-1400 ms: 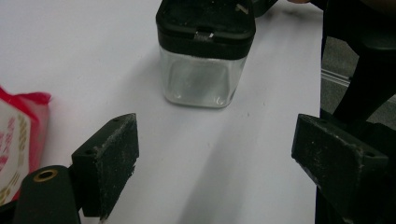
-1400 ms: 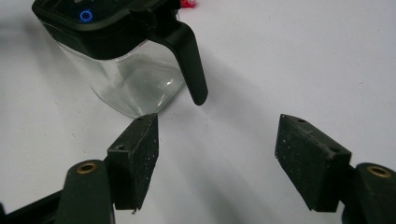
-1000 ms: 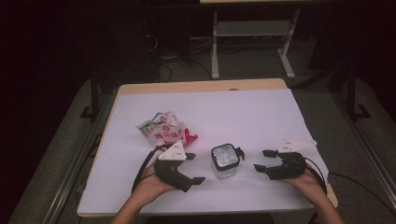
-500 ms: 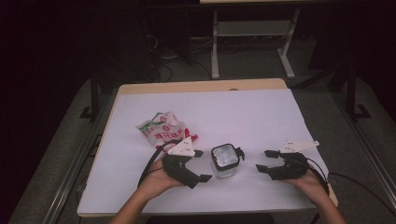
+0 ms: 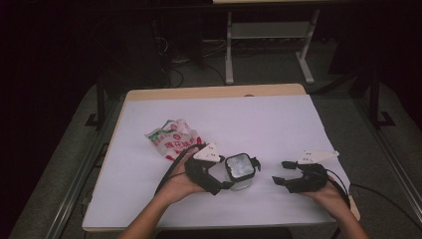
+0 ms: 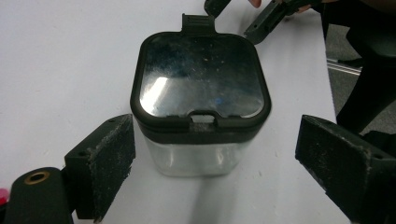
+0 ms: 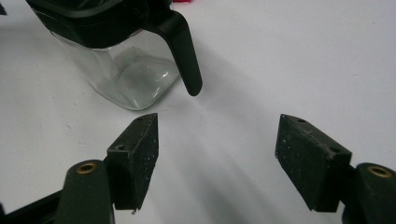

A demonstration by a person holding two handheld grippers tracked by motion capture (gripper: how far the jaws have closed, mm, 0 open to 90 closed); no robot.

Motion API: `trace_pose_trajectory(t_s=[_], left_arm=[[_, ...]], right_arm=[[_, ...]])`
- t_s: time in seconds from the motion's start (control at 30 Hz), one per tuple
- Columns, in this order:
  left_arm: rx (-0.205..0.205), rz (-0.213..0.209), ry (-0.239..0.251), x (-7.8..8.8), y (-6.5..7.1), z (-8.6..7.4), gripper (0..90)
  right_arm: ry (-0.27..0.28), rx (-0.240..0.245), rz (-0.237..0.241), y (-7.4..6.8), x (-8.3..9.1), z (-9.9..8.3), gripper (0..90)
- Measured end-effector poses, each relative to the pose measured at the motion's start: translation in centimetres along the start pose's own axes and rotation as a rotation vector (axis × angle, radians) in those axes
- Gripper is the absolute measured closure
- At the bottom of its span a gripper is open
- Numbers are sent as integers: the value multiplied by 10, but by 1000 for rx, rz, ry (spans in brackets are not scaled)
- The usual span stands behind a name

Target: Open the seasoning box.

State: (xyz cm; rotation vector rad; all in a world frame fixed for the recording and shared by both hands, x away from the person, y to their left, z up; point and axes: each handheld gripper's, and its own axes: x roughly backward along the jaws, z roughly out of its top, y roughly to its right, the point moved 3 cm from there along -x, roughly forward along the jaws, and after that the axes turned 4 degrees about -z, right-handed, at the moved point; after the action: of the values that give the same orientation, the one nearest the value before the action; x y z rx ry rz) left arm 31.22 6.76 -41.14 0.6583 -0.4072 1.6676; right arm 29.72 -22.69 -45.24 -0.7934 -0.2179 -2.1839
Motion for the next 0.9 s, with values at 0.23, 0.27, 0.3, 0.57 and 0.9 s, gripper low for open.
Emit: trace_pose_trajectory(t_s=[0.23,0.27,0.3,0.57,0.9], left_arm=[[16,-14,-9,-11,-6,-1,118],[16,-17,-13,-13,-6,-1,118],[16,-15,-18,-15,-6,-1,118],[25,-14,-11,-21,-8,-2,132],[24,-20,-25,-23,-7,-4,166]], right_arm=[[-5,-4,10,-2,-1,0,299],[-5,-4,11,-2,-1,0,300],[-5,-2,9,-2,-1,0,300],[-8,-3,12,-1,-2,-1,300],[-14,9,16,-2,-4,-2,301]])
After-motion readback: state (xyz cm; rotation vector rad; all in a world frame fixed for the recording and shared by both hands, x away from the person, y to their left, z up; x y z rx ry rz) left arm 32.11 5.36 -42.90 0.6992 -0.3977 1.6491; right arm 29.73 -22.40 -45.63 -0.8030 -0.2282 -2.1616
